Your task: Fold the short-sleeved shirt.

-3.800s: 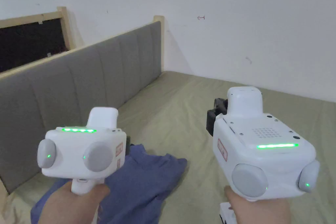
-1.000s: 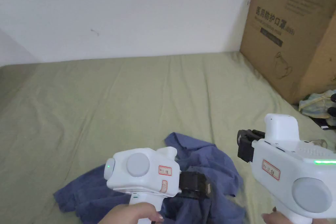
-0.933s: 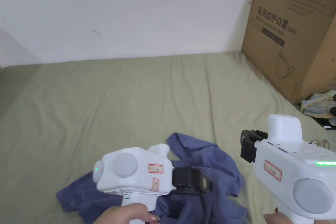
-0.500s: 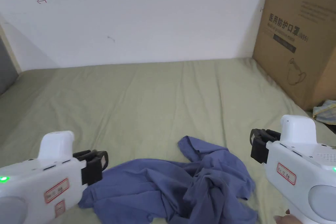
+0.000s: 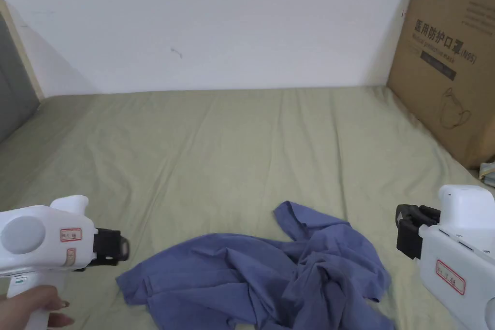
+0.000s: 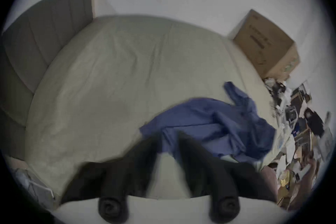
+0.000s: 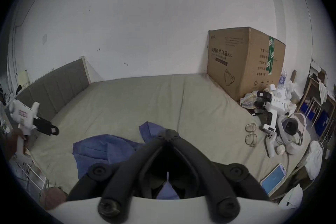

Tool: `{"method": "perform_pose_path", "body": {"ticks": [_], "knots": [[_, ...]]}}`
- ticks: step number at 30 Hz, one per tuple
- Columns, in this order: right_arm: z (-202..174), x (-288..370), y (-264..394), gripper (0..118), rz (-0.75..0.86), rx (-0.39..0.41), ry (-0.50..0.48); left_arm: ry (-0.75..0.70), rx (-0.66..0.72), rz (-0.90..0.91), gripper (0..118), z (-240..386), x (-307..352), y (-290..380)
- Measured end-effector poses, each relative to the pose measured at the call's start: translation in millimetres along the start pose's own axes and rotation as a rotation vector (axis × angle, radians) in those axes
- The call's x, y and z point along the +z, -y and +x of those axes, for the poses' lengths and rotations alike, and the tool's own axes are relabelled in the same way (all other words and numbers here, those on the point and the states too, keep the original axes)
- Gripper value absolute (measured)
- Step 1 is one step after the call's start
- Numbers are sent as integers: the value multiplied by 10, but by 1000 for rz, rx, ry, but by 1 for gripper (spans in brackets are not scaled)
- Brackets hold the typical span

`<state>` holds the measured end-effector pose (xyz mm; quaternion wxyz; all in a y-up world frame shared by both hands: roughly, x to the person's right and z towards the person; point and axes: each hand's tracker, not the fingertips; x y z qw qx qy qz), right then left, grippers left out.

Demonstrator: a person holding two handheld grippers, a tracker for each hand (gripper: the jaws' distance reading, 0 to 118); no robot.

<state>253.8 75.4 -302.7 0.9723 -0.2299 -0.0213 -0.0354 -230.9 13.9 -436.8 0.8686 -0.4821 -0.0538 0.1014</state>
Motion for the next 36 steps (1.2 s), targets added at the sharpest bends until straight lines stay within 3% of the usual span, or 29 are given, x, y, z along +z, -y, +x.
{"method": "perform_pose_path", "body": {"ticks": [1, 2, 10, 13, 14, 15, 16, 17, 19, 22, 26, 29, 30, 31, 32, 33, 36], "knots": [[15, -31, 16, 0, -7, -4, 0, -8, 24, -40, 107, -37, -149, -25], [24, -69, 36, 0, -16, -8, 2, 3, 55, -72, 116, -80, -316, -35], [101, -411, 219, 0, -104, -27, 3, -40, 18, -189, 113, -52, -1175, -142], [131, -532, 281, 0, -137, -49, -1, -89, -24, -272, 98, -3, -1424, -62], [134, -566, 297, 0, -144, -53, -1, -171, -130, -252, 90, 107, -1386, -8], [138, -597, 312, 0, -149, -55, -4, -170, -208, -205, 75, 231, -1315, 38], [142, -623, 322, 0, -152, -55, -7, -151, -245, -175, 51, 120, -1401, -5], [150, -652, 334, 0, -157, -53, -9, -117, -276, -158, 0, 159, -1331, -4], [188, -734, 336, 0, -170, -58, -12, 5, -313, -159, 0, 185, -1250, -22], [304, -856, 294, 0, -186, -78, -19, 25, -291, -17, 0, 369, -749, 190], [585, -1092, 181, 0, -210, -131, -162, 55, -213, 59, 0, 315, -373, 204], [782, -1447, 116, 0, -354, -168, -107, 65, -196, 85, 0, 341, -149, 262], [825, -1591, 105, 4, -418, -159, -83, 72, -187, 86, 0, 336, -114, 280], [850, -1699, 112, 28, -451, -140, -53, 75, -178, 85, 0, 337, -93, 292], [856, -1826, 135, 77, -473, -110, 2, 77, -164, 82, 0, 305, -97, 276], [870, -1939, 162, 86, -493, -101, -1, 87, -149, 77, 0, 294, -87, 283], [956, -2281, 214, 86, -609, -181, -53, 88, -147, 90, 0, 262, -80, 304]]}}
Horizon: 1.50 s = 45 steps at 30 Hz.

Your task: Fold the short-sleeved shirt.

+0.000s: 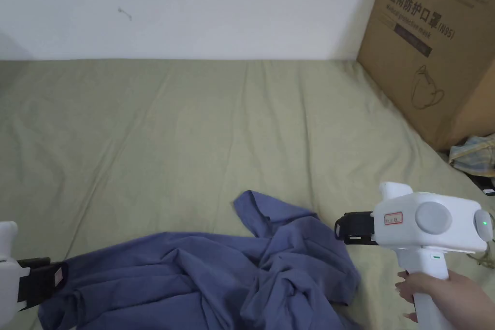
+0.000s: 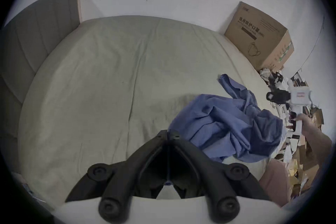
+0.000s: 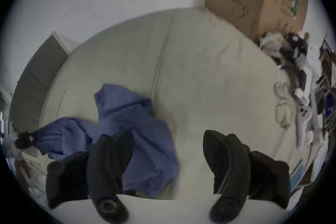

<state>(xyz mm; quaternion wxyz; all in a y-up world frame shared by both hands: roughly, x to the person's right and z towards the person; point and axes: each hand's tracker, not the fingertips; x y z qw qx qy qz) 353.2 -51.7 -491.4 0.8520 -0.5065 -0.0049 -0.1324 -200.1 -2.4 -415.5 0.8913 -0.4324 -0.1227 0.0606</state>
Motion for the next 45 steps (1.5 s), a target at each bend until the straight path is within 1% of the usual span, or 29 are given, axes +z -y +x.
{"method": "perform_pose_path", "body": {"ticks": [2, 3, 5, 6, 7, 8, 9, 10, 11, 12, 15, 16, 19, 21, 23, 26, 28, 31, 35, 38, 39, 42, 45], "knots": [[25, -217, -28, 86, -67, -59, -8, -5, -2, 3, 0, -3, 4, 6], [10, -318, -52, 86, -90, -50, -2, -3, 4, -1, 0, -23, -4, 10], [-50, -475, -59, 81, -130, 22, -2, -3, 18, -13, 0, -66, -30, 17], [-104, -526, -60, 76, -150, 72, -15, -5, 23, -18, 0, -80, -43, 18], [-143, -558, -62, 66, -176, 108, -29, -9, 27, -21, 0, -92, -52, 22], [-196, -571, -49, 49, -185, 139, -18, -15, 33, -26, 0, -123, -72, 26], [-238, -548, -28, 25, -174, 176, 13, -18, 39, -31, 0, -144, -78, 23], [-250, -510, -28, 3, -160, 203, 4, -18, 45, -32, 0, -162, -78, 19], [-251, -455, -48, 3, -149, 207, -36, -13, 60, -32, 0, -189, -67, 19], [-252, -371, -35, 3, -119, 199, -11, -10, 72, -29, 0, -211, -50, 17], [-237, 80, -52, 3, -11, 209, -46, -9, 99, 15, 0, -267, 113, -50], [-218, 242, -73, 3, 27, 200, -57, -18, 101, 40, 0, -268, 211, -72], [-86, 908, -199, 3, 133, 122, -126, -11, 111, 116, 0, -331, 572, -272], [-89, 1423, -286, 3, 201, 102, -144, -16, 84, 157, 0, -338, 839, -434], [-105, 1848, -385, 3, 290, 106, -173, -10, 62, 208, 0, -320, 1074, -612], [-205, 2468, -565, 3, 385, 131, -185, -2, 41, 275, 0, -250, 1410, -901], [-277, 2779, -689, 3, 434, 150, -170, 3, 6, 315, 0, -174, 1600, -1102], [-452, 3196, -953, 3, 492, 221, -123, -21, -75, 370, 0, -28, 1837, -1473], [-662, 3566, -1368, 3, 561, 256, -90, -13, -78, 405, 0, 95, 2025, -1977], [-805, 3706, -1735, 3, 611, 281, -30, -47, -115, 431, 0, 147, 2048, -2368], [-853, 3729, -1871, 3, 616, 284, -24, -55, -125, 440, 0, 159, 2049, -2506], [-992, 3741, -2260, 3, 644, 285, 2, -77, -117, 468, 0, 162, 2015, -2902], [-1179, 3713, -2686, 3, 678, 309, 50, -89, -94, 511, 0, 167, 1971, -3360]]}}
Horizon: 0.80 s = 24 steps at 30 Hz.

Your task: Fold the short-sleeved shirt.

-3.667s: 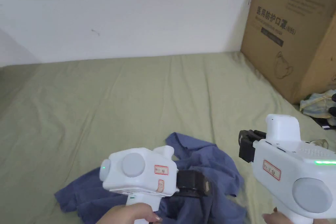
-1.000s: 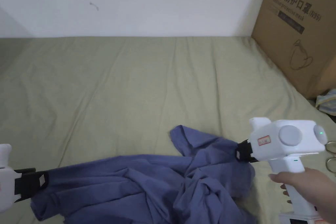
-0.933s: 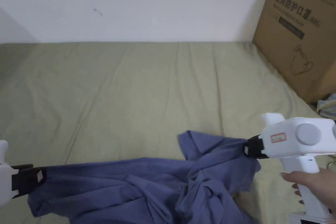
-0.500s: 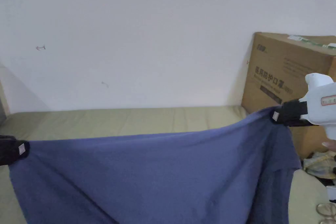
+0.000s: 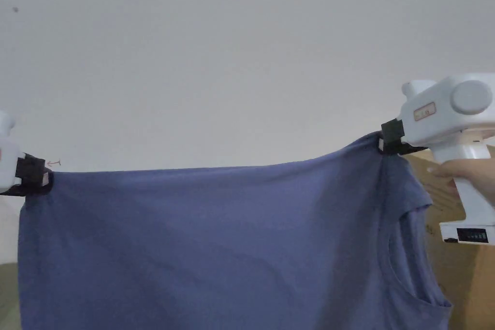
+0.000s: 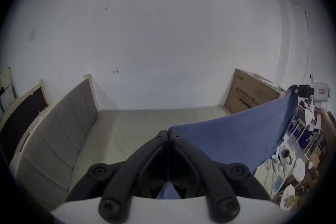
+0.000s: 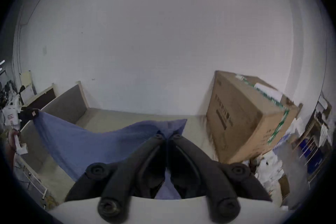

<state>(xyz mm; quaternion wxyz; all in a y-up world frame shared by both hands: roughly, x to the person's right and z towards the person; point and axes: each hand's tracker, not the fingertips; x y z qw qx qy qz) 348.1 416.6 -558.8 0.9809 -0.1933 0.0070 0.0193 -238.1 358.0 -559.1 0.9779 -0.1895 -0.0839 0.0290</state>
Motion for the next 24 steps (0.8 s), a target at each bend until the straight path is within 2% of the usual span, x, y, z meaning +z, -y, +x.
{"method": "perform_pose_path", "body": {"ticks": [6, 12, 16, 20, 24], "knots": [[-172, -627, -619, 3, 81, 70, 70, -94, -29, 108, 0, 20, -544, -699], [-274, -1238, -918, 3, 115, 92, 116, -166, -20, 213, 0, -15, -1102, -1082], [-343, -1578, -865, 3, 140, 130, 150, -198, -22, 233, 0, 25, -1456, -1013], [-297, -1940, -620, 3, 107, 101, 150, -216, -59, 177, 0, 43, -1781, -779], [-274, -2153, -24, 3, 19, 80, 120, -193, -82, 58, 0, 38, -2038, -283]]}}
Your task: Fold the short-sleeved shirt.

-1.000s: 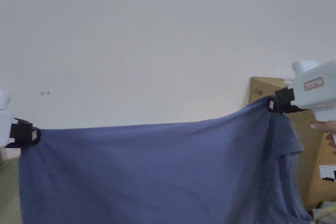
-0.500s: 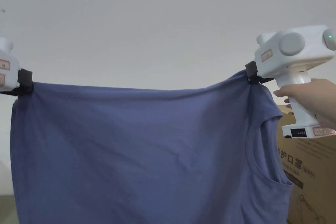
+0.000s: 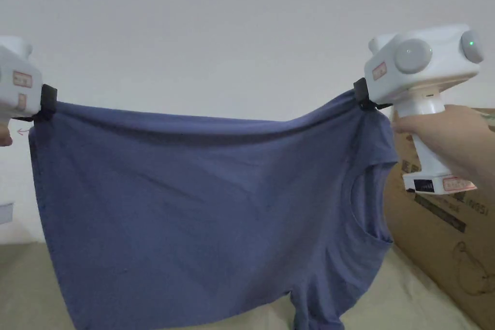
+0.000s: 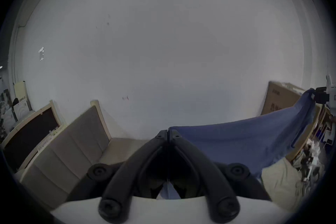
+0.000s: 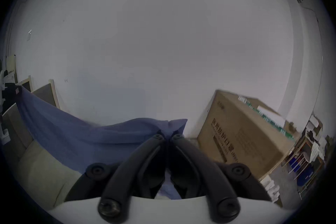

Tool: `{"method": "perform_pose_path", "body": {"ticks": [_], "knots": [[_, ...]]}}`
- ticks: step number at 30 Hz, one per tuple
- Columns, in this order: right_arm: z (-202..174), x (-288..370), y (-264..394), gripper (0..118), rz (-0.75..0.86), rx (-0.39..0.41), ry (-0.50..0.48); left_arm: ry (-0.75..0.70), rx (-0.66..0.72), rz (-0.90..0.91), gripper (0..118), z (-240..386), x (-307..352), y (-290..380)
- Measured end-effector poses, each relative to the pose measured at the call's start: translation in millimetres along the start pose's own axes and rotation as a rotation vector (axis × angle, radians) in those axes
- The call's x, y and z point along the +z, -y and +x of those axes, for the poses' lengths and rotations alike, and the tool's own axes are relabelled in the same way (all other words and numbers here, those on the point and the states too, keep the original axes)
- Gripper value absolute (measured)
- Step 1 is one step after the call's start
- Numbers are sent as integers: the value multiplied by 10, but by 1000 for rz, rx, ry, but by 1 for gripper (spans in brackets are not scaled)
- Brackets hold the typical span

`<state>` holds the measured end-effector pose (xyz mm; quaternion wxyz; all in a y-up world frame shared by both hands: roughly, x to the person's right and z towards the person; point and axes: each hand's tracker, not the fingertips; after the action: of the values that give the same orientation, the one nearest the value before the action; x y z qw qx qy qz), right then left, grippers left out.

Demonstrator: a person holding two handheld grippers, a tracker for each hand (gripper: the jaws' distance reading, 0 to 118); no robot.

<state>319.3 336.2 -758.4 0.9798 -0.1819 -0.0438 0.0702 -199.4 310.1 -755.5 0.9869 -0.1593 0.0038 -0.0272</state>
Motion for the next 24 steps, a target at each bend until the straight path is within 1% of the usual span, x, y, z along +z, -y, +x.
{"method": "perform_pose_path", "body": {"ticks": [1, 2, 3, 6, 8, 9, 10, 11, 12, 16, 18, 20, 22, 24], "knots": [[5, -26, 143, 3, -32, -14, -24, 8, -5, -31, 0, 19, -24, 139], [12, -50, 329, 3, -72, -3, -46, 31, -3, -56, 0, 37, -38, 331], [2, -40, 496, 3, -102, 3, -41, 46, -13, -91, 0, 41, -51, 493], [2, 43, 1001, 3, -199, 41, -76, 106, -11, -197, 0, 73, 11, 1030], [1, 162, 1315, 3, -232, 47, -93, 135, -4, -264, 0, 56, 93, 1381], [9, 230, 1479, 3, -252, 47, -109, 113, -26, -312, 0, 69, 136, 1557], [16, 295, 1628, 3, -282, 51, -113, 123, -35, -355, 0, 64, 188, 1718], [24, 359, 1752, 3, -306, 48, -117, 143, -28, -388, 0, 52, 244, 1841], [32, 455, 1882, 3, -343, 47, -141, 167, -14, -423, 0, 34, 323, 1971], [60, 893, 2259, 3, -395, 78, -192, 215, -13, -494, 0, -20, 708, 2306], [61, 1149, 2441, 3, -414, 108, -219, 250, -22, -527, 0, -40, 927, 2451], [84, 1360, 2611, 3, -429, 107, -244, 256, -51, -549, 0, -53, 1135, 2579], [125, 1551, 2822, 3, -477, 83, -283, 282, -70, -588, 0, -74, 1316, 2736], [147, 1690, 3049, 3, -535, 77, -296, 291, -77, -609, 0, -110, 1462, 2900]]}}
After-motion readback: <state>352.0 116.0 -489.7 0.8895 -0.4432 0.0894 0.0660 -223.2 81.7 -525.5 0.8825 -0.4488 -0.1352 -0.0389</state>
